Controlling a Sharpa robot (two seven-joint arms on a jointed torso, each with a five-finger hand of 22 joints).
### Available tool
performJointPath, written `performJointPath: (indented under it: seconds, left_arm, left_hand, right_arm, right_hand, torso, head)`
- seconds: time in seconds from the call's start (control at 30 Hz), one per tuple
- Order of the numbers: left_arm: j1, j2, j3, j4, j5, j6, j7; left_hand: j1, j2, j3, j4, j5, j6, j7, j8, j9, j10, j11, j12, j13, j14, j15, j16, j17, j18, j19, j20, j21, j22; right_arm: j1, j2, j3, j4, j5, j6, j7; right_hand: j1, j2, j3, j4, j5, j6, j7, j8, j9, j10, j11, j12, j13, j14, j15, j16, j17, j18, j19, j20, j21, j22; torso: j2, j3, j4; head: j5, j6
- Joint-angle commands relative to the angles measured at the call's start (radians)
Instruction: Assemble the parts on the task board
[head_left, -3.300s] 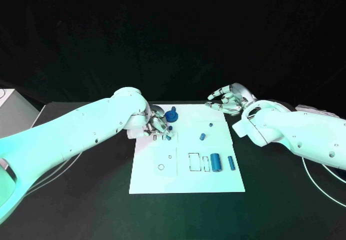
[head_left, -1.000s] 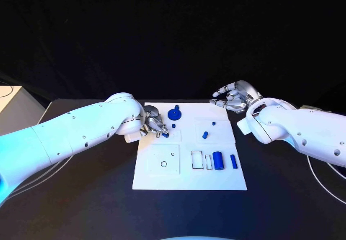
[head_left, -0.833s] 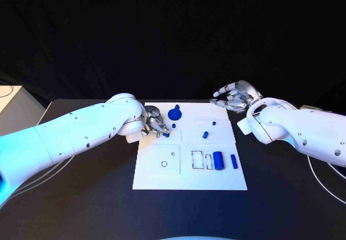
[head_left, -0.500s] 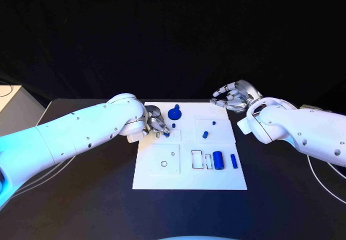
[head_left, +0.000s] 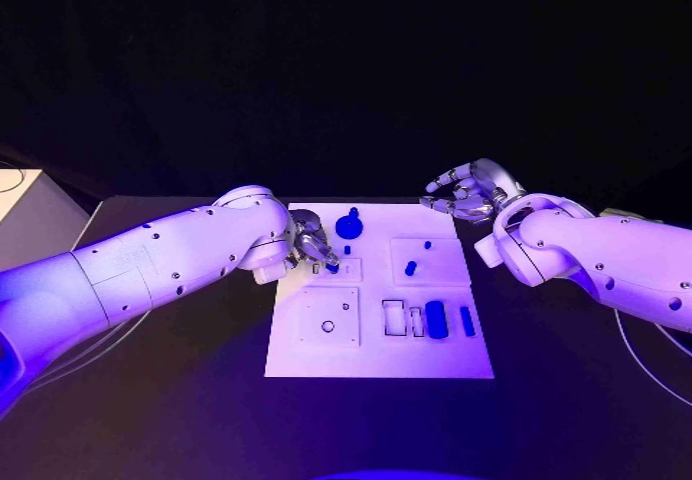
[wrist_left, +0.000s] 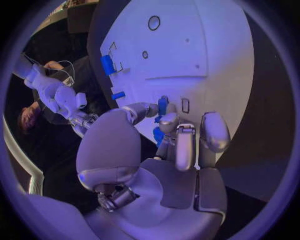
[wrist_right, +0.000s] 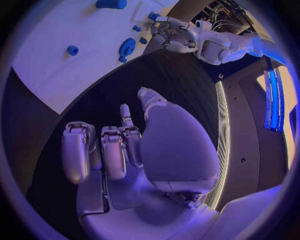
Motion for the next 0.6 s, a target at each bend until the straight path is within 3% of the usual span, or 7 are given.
performJointPath:
  seconds: [0.03, 0.6]
  left_arm:
    - [0.000, 0.000, 0.000, 0.002, -0.010, 0.027, 0.002]
    - [0.000, -0.007, 0.000, 0.007, -0.011, 0.040, 0.001]
  left_hand:
    - [0.001, 0.010, 0.156, -0.163, 0.001, 0.039, -0.030, 0.002, 0.105, 0.007, -0.002, 0.005, 0.000, 0.080, -0.007, 0.004, 0.170, -0.012, 0.004, 0.000, 0.004, 0.001]
    - [0.000, 0.010, 0.157, -0.163, 0.001, 0.040, -0.030, 0.002, 0.106, 0.007, -0.003, 0.004, -0.001, 0.080, -0.007, 0.004, 0.170, -0.012, 0.004, 0.000, 0.005, 0.002]
  right_arm:
    - [0.000, -0.001, 0.000, 0.002, -0.009, 0.005, 0.005]
    - [0.000, -0.001, 0.000, 0.001, -0.009, 0.006, 0.004]
  right_hand:
    - [-0.007, 0.000, 0.004, 0.000, 0.005, -0.006, -0.001, 0.003, 0.001, 0.023, -0.001, -0.002, 0.194, 0.102, -0.003, 0.004, 0.263, -0.006, 0.052, -0.007, -0.002, 0.112]
    - [-0.007, 0.000, 0.004, 0.000, 0.005, -0.006, -0.001, 0.003, 0.001, 0.023, -0.001, -0.002, 0.194, 0.102, -0.003, 0.004, 0.263, -0.006, 0.052, -0.007, -0.002, 0.112]
  torso:
    - [0.000, -0.0002, 0.0000]
    - [0.000, -0.0003, 0.0005]
  head:
    - [0.000, -0.002]
    - [0.000, -0.006]
